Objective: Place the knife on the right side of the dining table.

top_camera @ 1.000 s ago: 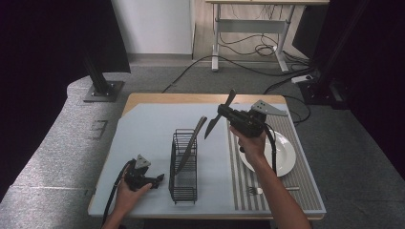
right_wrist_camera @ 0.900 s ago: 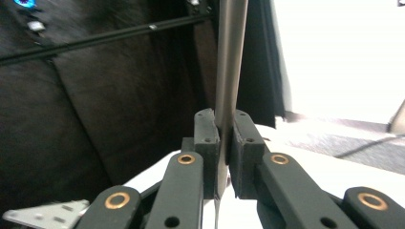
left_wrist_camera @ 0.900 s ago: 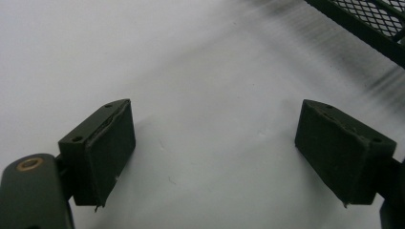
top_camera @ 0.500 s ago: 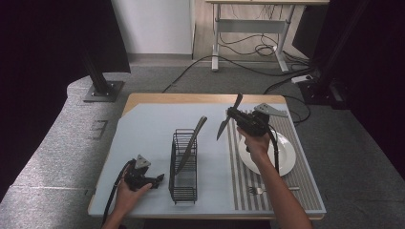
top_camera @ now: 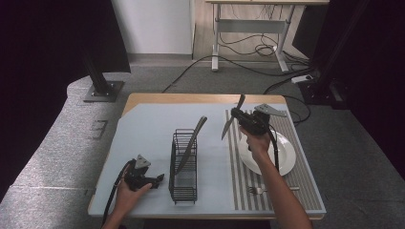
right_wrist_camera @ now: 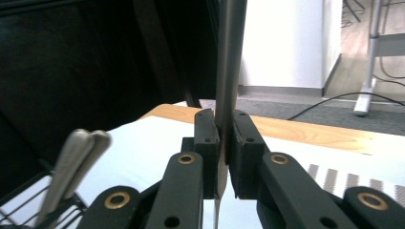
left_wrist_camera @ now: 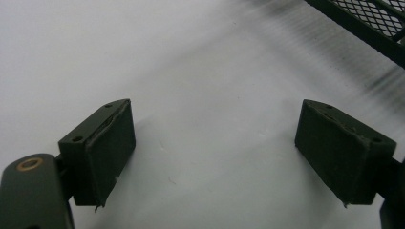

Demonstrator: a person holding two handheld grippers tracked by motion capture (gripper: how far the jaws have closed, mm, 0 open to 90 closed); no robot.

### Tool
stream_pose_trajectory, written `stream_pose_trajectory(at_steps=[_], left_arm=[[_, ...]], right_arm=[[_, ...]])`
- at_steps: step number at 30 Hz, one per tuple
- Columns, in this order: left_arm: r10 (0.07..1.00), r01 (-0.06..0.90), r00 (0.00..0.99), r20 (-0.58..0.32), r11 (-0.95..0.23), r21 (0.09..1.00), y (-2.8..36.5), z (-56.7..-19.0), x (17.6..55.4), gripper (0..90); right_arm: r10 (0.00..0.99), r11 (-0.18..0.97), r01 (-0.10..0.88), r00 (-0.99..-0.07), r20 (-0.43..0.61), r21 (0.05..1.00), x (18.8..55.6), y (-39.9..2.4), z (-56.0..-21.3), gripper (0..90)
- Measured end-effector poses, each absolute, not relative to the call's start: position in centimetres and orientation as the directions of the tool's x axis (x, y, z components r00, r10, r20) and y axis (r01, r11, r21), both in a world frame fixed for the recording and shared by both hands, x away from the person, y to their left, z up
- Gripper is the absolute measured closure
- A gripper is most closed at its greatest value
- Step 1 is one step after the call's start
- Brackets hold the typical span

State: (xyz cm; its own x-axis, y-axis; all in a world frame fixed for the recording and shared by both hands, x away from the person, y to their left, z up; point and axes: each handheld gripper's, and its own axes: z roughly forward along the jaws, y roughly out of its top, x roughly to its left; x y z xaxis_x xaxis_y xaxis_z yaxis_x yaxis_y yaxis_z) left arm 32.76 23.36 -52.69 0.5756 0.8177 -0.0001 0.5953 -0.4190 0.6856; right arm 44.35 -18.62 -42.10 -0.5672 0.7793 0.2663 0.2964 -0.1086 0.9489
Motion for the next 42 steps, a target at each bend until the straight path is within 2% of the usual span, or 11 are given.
stream_pose_trajectory(at_steps=[26,42], left_arm=[[0.818,0.595,0.576,0.0,-0.419,0.686,23.4,-52.7,32.8,12.9],[0.817,0.595,0.576,0.0,-0.419,0.686,23.4,-52.7,32.8,12.9]], right_arm=[[0.854,-0.134,0.33,-0.441,0.278,0.934,49.2,-21.2,-42.7,83.5],[0.876,-0.146,0.339,-0.392,0.28,0.93,52.7,-20.5,-44.2,83.5]])
